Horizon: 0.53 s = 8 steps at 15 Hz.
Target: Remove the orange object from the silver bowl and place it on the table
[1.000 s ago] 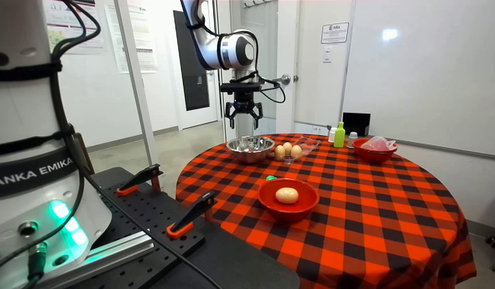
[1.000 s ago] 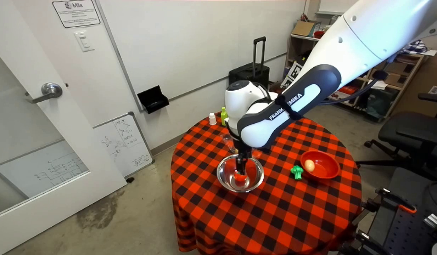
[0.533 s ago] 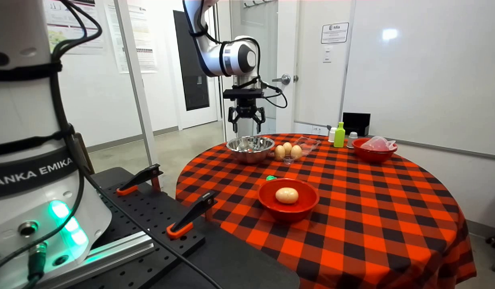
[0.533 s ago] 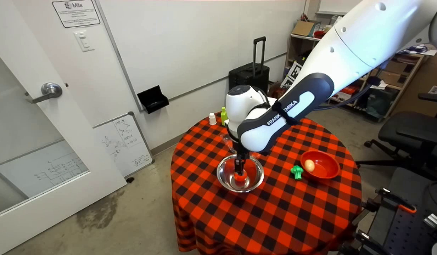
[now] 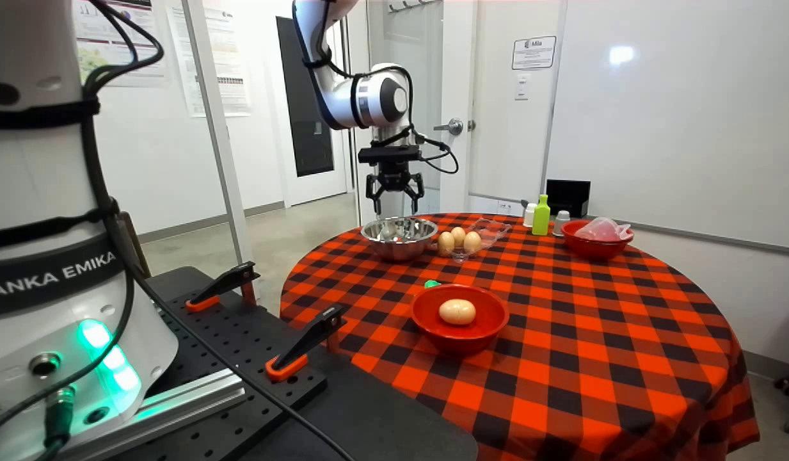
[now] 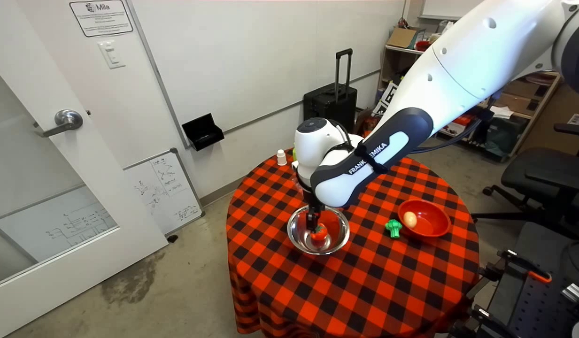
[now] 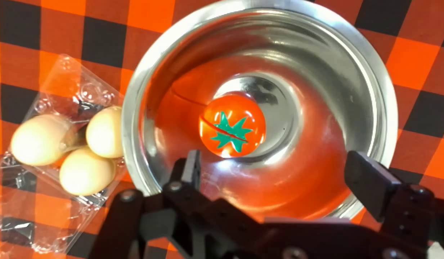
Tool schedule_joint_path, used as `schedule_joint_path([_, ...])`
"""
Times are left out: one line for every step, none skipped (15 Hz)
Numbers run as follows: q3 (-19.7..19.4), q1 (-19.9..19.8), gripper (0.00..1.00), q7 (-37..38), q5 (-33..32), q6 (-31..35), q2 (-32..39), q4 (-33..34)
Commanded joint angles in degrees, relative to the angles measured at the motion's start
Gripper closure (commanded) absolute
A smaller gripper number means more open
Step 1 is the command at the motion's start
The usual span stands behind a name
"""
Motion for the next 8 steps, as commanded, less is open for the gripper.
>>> schedule_joint_path([-0.72, 0.66, 0.0, -0.19, -0.43, -1.43, 4.25, 4.84])
schedule_joint_path([-0.76, 0.57, 0.0, -0.27, -0.33, -1.84, 5.26, 5.78])
schedule_joint_path([-0.87, 0.55, 0.0, -0.28, -0.31, -2.21, 6.1, 6.55])
schedule_joint_path([-0.96, 0.47, 0.0, -0.31, -0.24, -2.64, 6.9, 7.33])
schedule_joint_path([-1.0, 0.39, 0.0, -0.41, -0.17, -2.92, 7.67, 8.04])
schedule_joint_path([-1.05, 0.32, 0.0, -0.46, -0.09, -3.34, 8.34, 8.77])
schedule_joint_path([-1.06, 0.28, 0.0, -0.53, -0.05, -3.69, 9.01, 9.46])
schedule_joint_path([-1.03, 0.25, 0.0, -0.57, 0.01, -4.12, 9.65, 10.24])
